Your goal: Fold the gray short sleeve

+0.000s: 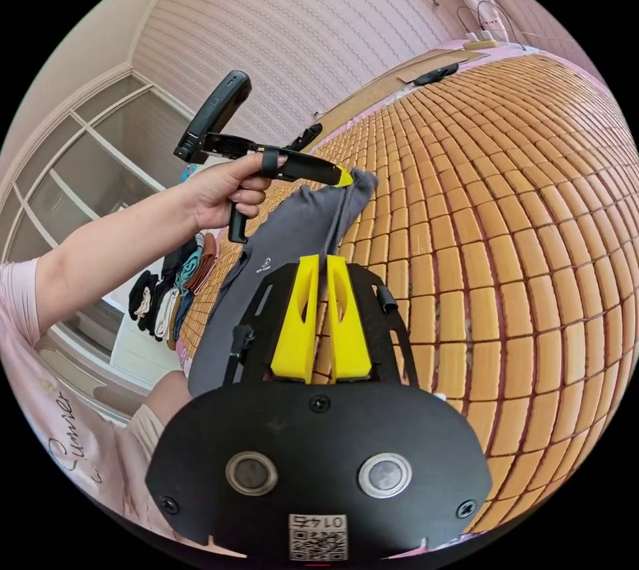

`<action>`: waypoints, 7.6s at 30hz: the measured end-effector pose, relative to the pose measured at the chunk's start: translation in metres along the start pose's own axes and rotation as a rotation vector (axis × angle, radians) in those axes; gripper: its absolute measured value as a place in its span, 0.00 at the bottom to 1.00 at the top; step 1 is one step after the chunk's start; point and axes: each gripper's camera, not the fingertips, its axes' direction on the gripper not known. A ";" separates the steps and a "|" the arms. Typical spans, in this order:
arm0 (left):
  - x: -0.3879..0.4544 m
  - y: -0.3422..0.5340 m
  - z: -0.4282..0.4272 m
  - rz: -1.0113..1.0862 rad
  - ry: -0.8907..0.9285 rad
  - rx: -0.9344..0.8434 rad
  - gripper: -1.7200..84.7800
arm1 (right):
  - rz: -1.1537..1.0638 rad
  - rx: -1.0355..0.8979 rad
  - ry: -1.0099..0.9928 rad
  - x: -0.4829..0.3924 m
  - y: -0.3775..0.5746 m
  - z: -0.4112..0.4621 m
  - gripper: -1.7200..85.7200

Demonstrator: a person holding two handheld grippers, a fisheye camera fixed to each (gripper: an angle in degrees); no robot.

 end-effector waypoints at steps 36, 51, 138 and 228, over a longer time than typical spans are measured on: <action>-0.186 0.185 -0.089 -0.325 0.085 0.301 0.06 | -0.139 -0.220 0.084 -0.047 -0.032 0.014 0.02; -0.375 0.428 -0.116 -0.574 0.040 0.350 0.13 | -0.101 -0.350 0.423 -0.087 -0.172 0.076 0.12; -0.102 0.721 -0.182 -0.153 0.234 0.270 0.07 | -0.208 -0.728 0.080 -0.150 0.121 0.048 0.06; 0.137 0.675 -0.077 0.045 0.036 0.429 0.02 | -0.355 -0.602 0.452 -0.262 -0.028 0.264 0.01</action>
